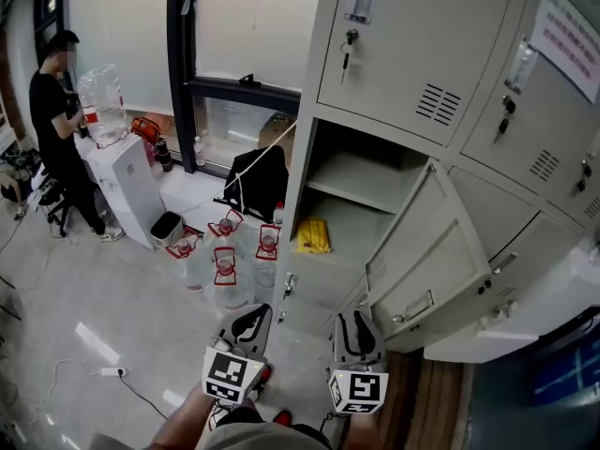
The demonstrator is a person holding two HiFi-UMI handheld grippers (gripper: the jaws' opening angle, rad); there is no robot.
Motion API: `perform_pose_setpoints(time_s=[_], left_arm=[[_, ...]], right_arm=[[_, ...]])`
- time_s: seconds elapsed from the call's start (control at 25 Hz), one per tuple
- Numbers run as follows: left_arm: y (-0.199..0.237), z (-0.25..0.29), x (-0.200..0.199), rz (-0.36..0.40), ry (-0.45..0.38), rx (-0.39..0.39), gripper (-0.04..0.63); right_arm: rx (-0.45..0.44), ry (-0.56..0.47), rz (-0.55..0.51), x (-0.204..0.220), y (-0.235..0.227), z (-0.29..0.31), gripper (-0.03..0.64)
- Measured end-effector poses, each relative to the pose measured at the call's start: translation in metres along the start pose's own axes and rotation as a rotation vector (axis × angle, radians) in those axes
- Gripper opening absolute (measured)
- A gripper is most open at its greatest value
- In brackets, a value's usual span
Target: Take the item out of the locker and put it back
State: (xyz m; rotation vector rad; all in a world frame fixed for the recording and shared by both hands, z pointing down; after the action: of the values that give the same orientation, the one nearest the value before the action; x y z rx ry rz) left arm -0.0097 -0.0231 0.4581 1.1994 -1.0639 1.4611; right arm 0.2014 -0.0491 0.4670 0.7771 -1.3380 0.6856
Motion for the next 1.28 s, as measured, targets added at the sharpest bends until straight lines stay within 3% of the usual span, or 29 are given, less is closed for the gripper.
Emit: perform_pose_setpoints(time_s=[0.32, 0.56, 1.28], left_arm=[[-0.034, -0.041, 0.013, 0.004, 0.003, 0.048, 0.023], [-0.047, -0.069, 0.019, 0.009, 0.01, 0.058, 0.023], [-0.046, -0.085, 0.009, 0.028, -0.019, 0.053, 0.023]], right_arm=[[0.046, 0.025, 0.058, 0.022, 0.026, -0.075, 0.051], [0.064, 0.03, 0.067, 0.03, 0.043, -0.108, 0.028], [0.044, 0.002, 0.039, 0.016, 0.053, -0.115, 0.017]])
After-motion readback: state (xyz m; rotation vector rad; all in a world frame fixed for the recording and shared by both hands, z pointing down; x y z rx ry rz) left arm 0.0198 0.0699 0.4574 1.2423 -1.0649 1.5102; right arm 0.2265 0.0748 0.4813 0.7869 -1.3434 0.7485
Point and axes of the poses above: the fingertips, and each gripper's own axes: z forward along the fingers, y to its left, x out of its underside, the point moved 7 cm from there along -z, backward along the fingers, and after that the axes turned 10 degrees about -x, right-handed, at the moved point
